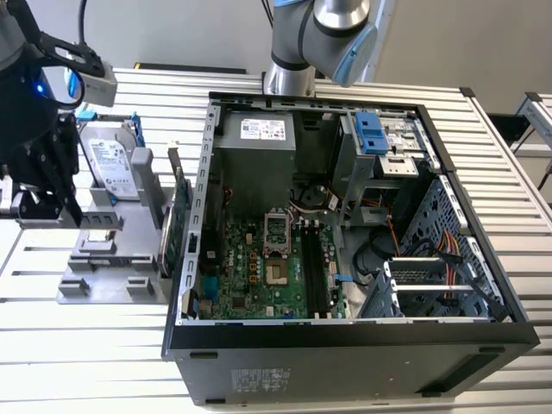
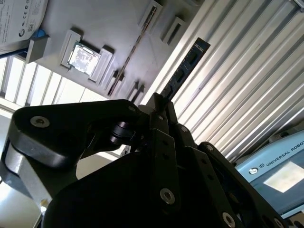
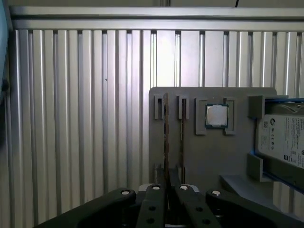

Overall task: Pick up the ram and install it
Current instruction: 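Pick up the ram and move it above insertion slot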

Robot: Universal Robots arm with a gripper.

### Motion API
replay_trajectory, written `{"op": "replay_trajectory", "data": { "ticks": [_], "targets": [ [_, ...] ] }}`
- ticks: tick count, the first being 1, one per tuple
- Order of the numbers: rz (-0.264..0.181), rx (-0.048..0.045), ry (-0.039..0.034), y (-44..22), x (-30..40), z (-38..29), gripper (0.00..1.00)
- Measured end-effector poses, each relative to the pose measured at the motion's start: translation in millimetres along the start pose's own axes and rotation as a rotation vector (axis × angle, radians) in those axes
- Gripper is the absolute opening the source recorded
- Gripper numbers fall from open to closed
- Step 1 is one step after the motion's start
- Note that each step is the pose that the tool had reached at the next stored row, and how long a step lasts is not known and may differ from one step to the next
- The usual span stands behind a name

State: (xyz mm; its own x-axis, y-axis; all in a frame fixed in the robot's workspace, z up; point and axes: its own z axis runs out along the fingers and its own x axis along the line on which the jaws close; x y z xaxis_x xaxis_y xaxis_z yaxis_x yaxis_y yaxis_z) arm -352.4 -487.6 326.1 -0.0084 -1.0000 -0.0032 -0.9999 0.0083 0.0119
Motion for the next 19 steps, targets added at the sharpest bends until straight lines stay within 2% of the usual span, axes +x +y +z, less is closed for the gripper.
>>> {"op": "replay_trajectory", "data": {
  "ticks": [19],
  "targets": [
    [0.0,-0.0001,0.0001,0.2,-0.1,-13.5,0.0]
  ]
}}
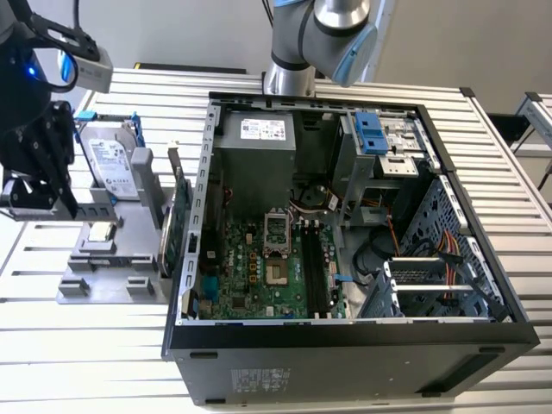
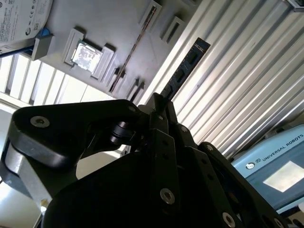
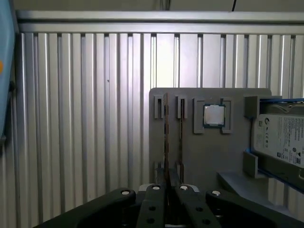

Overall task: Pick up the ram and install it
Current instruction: 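Pick up the ram and move it above insertion slot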

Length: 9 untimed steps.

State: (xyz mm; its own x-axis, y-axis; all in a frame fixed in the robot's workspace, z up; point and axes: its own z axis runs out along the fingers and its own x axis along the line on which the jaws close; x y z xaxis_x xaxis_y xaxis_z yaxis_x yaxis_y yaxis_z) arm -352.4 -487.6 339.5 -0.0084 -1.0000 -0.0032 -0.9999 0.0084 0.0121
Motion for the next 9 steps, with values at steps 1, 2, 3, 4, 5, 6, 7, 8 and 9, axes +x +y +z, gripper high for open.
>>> {"op": "replay_trajectory", "data": {
  "ticks": [1,2,3,4,5,6,7,8,9],
  "targets": [
    [0.0,0.0001,0.0,0.0,0.0,-0.7,0.0],
    [0.0,0.0001,-0.0001,0.0,0.0,-1.5,0.0],
    [0.0,0.0001,-0.0001,0.0,0.0,-2.2,0.0],
    [0.0,0.0,0.0,0.0,0.0,-3.0,0.0],
    [0.0,0.0001,-0.0001,0.0,0.0,-3.7,0.0],
    [0.0,0.0001,-0.0001,-0.1,0.1,-4.6,0.0],
    [0.0,0.0001,-0.0001,-0.1,0.1,-5.3,0.0],
    [0.0,0.0001,-0.0001,-0.1,0.1,-6.2,0.0],
    [0.0,0.0001,-0.0001,0.0,0.0,-6.8,0.0]
  ]
}}
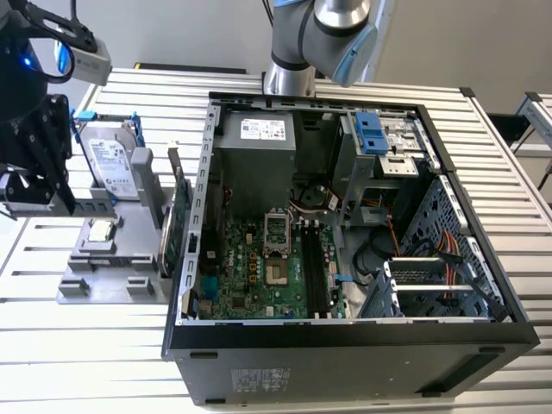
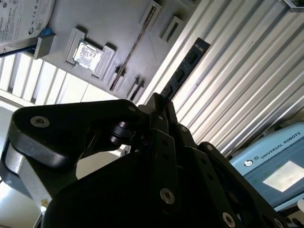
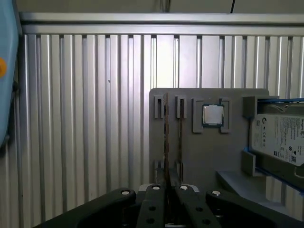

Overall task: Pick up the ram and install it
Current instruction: 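Pick up the ram and move it above insertion slot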

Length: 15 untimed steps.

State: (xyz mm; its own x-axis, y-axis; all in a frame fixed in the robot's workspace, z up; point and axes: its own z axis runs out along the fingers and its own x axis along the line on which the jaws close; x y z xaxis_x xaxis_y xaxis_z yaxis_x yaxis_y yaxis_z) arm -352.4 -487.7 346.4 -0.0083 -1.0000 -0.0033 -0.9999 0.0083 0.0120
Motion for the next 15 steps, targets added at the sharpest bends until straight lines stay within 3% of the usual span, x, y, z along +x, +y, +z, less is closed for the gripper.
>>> {"op": "replay_trajectory", "data": {
  "ticks": [15],
  "targets": [
    [0.0,-0.0001,0.0001,0.2,-0.1,-11.6,0.0]
  ]
}}
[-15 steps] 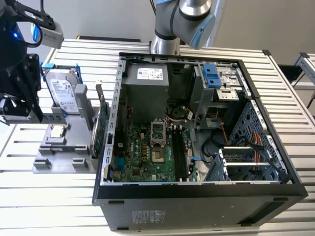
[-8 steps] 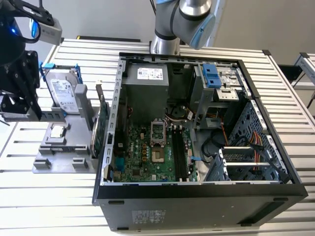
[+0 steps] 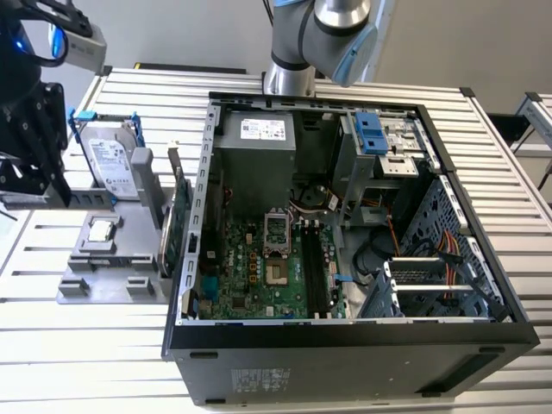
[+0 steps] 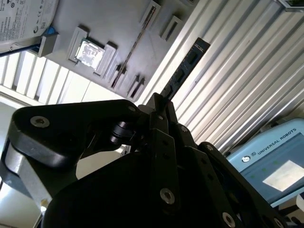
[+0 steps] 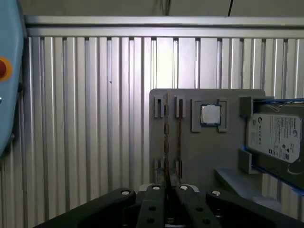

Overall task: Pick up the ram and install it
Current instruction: 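Pick up the ram and move it above insertion slot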

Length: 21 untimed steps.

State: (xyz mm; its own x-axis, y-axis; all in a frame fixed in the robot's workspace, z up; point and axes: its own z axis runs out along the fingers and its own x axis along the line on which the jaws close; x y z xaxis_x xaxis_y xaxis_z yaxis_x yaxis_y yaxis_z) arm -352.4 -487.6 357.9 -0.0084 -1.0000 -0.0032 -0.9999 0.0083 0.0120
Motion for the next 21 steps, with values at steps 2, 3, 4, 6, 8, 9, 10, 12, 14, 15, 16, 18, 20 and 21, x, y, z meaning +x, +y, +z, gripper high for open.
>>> {"op": "replay_trajectory", "data": {
  "ticks": [2,3,4,6,8,9,10,12,14,15,16,18,20,21],
  "targets": [
    [0.0,0.0,0.0,0.0,0.0,-1.6,0.0],
    [0.0,0.0,0.0,0.1,-0.1,-2.4,0.0],
    [0.0,0.0,0.0,0.2,-0.1,-3.2,0.0],
    [0.0,0.0001,0.0,0.2,-0.1,-4.8,0.0],
    [0.0,0.0001,-0.0001,0.2,-0.1,-6.2,0.0],
    [0.0,0.0001,-0.0001,0.1,0.0,-6.9,0.0],
    [0.0,0.0,0.0,0.1,0.0,-7.7,0.0],
    [0.0,0.0001,-0.0001,0.1,0.0,-9.2,0.0],
    [0.0,0.0,0.0,0.2,-0.1,-10.7,0.0],
    [0.0,0.0,0.0,0.2,-0.1,-11.5,0.0],
    [0.0,0.0001,-0.0001,0.2,-0.1,-12.2,0.0],
    [0.0,0.0,0.0,0.2,-0.1,-13.6,0.0],
    [0.0,0.0001,-0.0001,0.2,-0.1,-14.8,0.0],
    [0.0,0.0001,-0.0001,0.2,-0.1,-15.4,0.0]
  ]
}}
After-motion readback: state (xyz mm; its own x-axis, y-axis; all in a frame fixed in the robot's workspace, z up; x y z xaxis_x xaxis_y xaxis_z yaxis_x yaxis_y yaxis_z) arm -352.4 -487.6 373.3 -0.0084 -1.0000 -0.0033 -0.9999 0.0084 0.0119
